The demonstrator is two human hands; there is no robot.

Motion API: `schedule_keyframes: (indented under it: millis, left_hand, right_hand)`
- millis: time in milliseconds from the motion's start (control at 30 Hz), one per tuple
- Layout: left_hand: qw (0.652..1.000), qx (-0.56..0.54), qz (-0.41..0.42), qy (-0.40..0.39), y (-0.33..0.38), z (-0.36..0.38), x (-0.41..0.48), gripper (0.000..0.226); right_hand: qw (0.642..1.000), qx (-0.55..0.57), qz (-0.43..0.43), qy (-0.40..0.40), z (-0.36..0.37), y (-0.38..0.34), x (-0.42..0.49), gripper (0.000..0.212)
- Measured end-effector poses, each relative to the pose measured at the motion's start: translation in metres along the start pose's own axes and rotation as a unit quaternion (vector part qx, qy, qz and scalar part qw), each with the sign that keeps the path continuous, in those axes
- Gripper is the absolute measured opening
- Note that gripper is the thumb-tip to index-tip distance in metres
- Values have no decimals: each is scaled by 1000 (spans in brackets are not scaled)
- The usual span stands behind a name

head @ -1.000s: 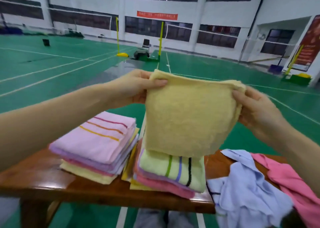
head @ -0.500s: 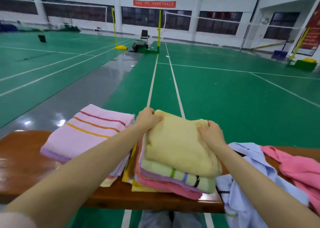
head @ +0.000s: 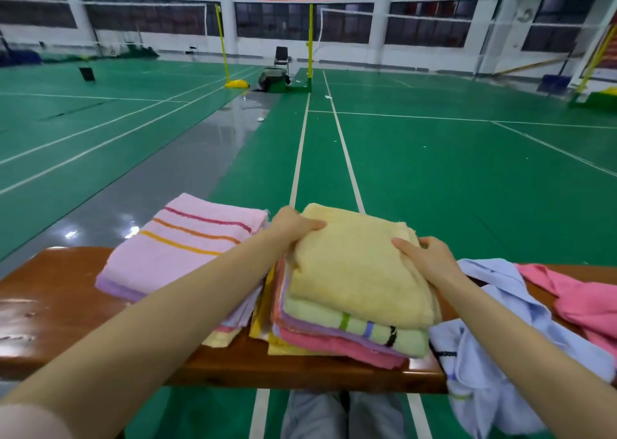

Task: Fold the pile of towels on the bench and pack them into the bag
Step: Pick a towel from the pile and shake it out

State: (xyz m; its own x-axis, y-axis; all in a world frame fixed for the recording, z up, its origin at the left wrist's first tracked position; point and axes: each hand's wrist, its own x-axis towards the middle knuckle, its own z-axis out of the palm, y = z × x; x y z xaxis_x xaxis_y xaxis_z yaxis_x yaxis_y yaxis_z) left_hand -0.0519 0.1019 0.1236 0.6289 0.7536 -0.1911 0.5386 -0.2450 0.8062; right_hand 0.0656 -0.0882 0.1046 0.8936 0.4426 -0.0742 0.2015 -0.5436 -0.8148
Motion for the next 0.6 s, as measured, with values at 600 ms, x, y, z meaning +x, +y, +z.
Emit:
schedule_keyframes:
  millis: [600]
  left_hand:
    - [933,152,325,-18,-13,-20,-77,89]
  right_hand:
    - [996,66,-65,-2,-1,14,-23,77]
